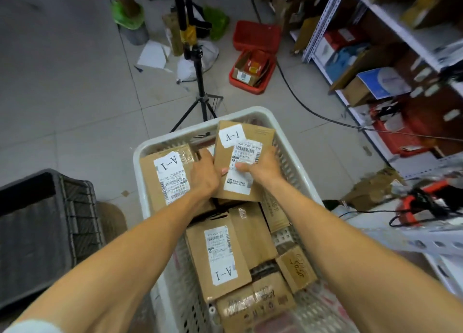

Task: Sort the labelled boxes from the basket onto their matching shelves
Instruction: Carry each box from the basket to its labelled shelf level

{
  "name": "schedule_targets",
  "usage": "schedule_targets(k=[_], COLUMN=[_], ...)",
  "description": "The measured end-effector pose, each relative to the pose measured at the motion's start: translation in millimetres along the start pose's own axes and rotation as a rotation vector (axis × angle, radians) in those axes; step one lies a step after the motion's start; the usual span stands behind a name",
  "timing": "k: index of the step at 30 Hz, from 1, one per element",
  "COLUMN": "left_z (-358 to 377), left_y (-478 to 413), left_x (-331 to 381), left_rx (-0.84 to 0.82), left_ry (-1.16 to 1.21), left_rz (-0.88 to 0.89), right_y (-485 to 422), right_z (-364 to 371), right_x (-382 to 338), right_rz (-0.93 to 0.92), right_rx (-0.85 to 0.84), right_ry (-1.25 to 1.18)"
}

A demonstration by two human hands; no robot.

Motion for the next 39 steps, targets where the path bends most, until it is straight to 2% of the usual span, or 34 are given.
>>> schedule_targets(k=[2,5,7,10,15,19,24,31,39], left_z=[-0.3,-1.5,-1.2,-5.0,-18.5,-28.6,-50.3,-75.9,-65.7], left_y=[1.3,15.0,25.8,38.5,90.1,139.3,197.4,265.7,341.5], left_x=[-7.4,-9.4,-5.3,7.6,40.4,45.5,56.3,83.2,83.5], left_rx=[-0.030,-0.227,-0.297,-0.278,-0.220,-0.126,-0.042,-0.119,-0.221], left_ry=[0.108,0.239,0.280,0.333,0.382,0.398,0.455,0.389,0.398], left_rz=[-0.037,-0.121,-0.157,-0.127,-0.014,0.071,0.149,0.312,0.442], right_y=[0.3,6.1,10.9,28.0,67.4,106.8,156.9,239.7,336.6], right_z=[0.8,-15.5,-26.1,-37.0,-57.7,-78.2,-100.7,-127.7,-150.3], right_x=[4.4,7.2,8.7,12.7,25.7,14.2,-6.6,1.8,42.2], right_rz=[-0.032,-0.093,-0.159,-0.178,-0.207,-0.338,-0.528,-0.615,-0.637], right_rx=[0.032,0.082,0.078,0.041,0.003,-0.110,-0.166,-0.070,0.014], right_ry=[0.046,0.065,0.091,0.034,-0.233,-0.258,-0.178,-0.133,-0.183])
Point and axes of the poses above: each hand's wrist, its own y-axis away from the middle knuckle, its own z-axis out of the palm, x = y × z, the point moved 4 cm from there along -y, towards the middle knuckle, and after that the axes turned 12 degrees about y, right-handed, at the moved point
